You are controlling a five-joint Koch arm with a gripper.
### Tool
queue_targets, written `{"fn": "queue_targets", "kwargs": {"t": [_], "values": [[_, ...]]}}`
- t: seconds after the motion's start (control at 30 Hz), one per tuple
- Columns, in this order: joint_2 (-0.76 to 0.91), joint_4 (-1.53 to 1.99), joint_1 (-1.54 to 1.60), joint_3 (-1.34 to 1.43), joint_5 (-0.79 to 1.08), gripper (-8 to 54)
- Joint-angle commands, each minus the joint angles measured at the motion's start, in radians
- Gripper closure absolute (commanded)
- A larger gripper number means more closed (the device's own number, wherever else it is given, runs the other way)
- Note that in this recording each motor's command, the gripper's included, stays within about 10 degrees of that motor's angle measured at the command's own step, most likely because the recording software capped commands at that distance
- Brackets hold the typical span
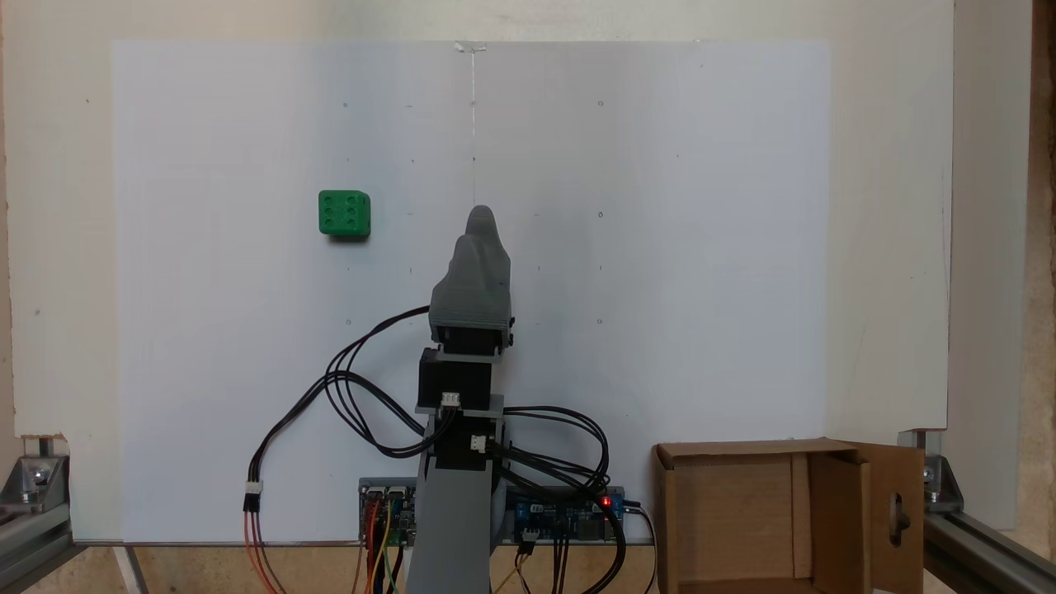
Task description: Grasp a green dice and put it in the bin.
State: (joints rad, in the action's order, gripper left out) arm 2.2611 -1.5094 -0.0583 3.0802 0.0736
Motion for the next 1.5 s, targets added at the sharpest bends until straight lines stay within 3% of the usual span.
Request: {"fn": "queue_targets", "kwargs": {"t": [0.0,1.23,1.47], "values": [[0.103,0.172,0.028,0.048,-0.041,1.0],[0.104,0.172,0.038,0.029,-0.037,2.4],[0.101,0.569,0.046,-0.277,-0.031,1.7]]}}
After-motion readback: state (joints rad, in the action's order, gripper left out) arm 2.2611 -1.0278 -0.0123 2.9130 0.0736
